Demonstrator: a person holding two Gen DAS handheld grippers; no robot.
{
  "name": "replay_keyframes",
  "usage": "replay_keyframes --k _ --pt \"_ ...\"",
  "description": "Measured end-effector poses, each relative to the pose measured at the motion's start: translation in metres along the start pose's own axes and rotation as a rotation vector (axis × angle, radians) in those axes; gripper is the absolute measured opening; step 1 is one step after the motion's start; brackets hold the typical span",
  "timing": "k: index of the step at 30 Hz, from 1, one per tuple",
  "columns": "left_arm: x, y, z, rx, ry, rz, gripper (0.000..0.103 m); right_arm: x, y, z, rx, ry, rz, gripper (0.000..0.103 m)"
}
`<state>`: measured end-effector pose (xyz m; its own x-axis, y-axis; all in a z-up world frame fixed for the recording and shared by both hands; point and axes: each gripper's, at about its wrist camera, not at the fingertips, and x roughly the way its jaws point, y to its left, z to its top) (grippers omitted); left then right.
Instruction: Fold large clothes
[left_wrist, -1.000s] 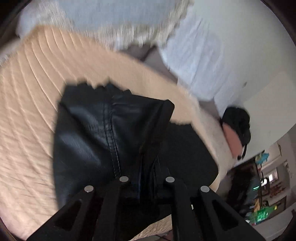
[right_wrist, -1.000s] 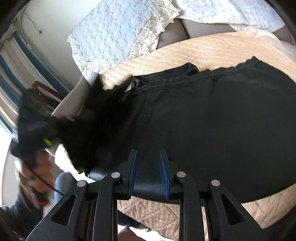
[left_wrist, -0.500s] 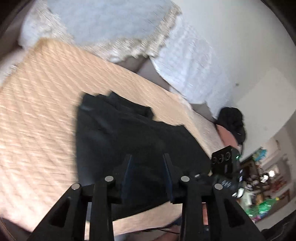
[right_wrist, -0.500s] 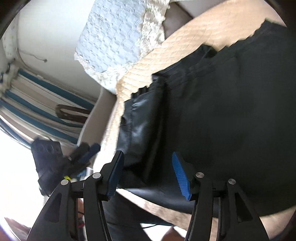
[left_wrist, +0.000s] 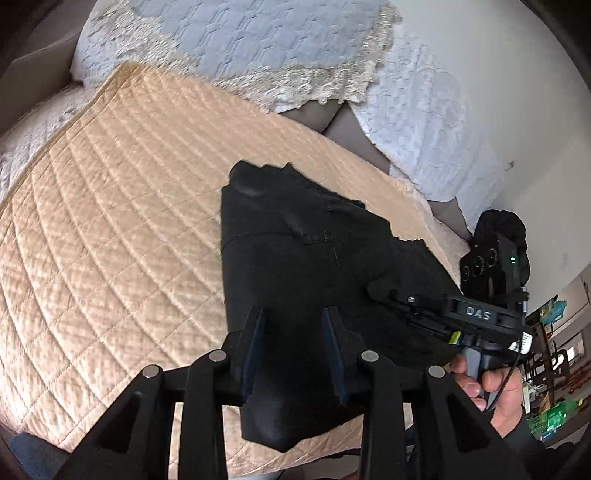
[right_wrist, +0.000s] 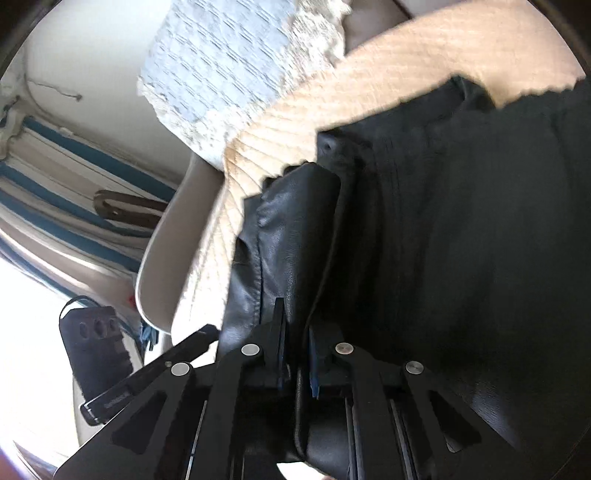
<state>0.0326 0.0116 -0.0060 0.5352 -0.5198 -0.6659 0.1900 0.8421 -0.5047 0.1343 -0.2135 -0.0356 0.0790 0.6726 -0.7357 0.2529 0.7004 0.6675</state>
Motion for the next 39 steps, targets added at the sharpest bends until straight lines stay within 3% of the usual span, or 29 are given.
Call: replay_keyframes --k 4,7,10,15,17,24,27,29,31,33,36,39 --pt "0.003 -0.013 0.005 0.033 -0.012 -0.019 0.034 -0.03 -0.019 -0.008 0.014 -0.053 -0.058 0.009" --pt "0.017 -0.022 0.003 0.054 0.021 -0.034 0.034 -0.037 -0.05 -0.016 0.078 -0.051 -0.114 0.009" --pt "0.035 -0.03 -0.005 0.079 0.066 -0.034 0.035 -0.034 -0.066 -0.022 0.109 -0.056 -0.097 0.009" --pt "0.043 -0.034 -0.015 0.117 0.051 0.028 0.036 -0.033 -0.057 -0.016 0.057 -0.041 -0.131 0.013" --pt "0.04 -0.035 -0.016 0.115 0.058 0.046 0.036 -0.042 -0.046 -0.014 0.011 -0.059 -0.193 0.02" --pt "0.025 -0.056 -0.012 0.21 0.02 0.16 0.036 -0.074 0.004 -0.02 -0.222 -0.164 -0.348 0.02" --pt "0.023 -0.065 -0.006 0.257 -0.01 0.191 0.036 -0.066 0.02 -0.03 -0.312 -0.129 -0.327 0.02" --pt "0.026 -0.066 -0.003 0.259 -0.013 0.2 0.036 -0.054 0.016 -0.037 -0.312 -0.085 -0.334 0.02" --pt "0.032 -0.065 -0.005 0.262 0.008 0.203 0.037 -0.035 -0.002 -0.046 -0.294 -0.028 -0.404 0.02" --pt "0.043 -0.061 -0.015 0.262 0.044 0.213 0.041 -0.032 -0.012 -0.053 -0.291 -0.055 -0.399 0.018" --pt "0.043 -0.057 -0.028 0.272 0.003 0.231 0.05 -0.037 -0.012 -0.051 -0.272 -0.052 -0.394 0.018" --pt "0.04 -0.056 -0.022 0.248 0.016 0.235 0.05 -0.043 -0.001 -0.036 -0.274 -0.071 -0.398 0.018"
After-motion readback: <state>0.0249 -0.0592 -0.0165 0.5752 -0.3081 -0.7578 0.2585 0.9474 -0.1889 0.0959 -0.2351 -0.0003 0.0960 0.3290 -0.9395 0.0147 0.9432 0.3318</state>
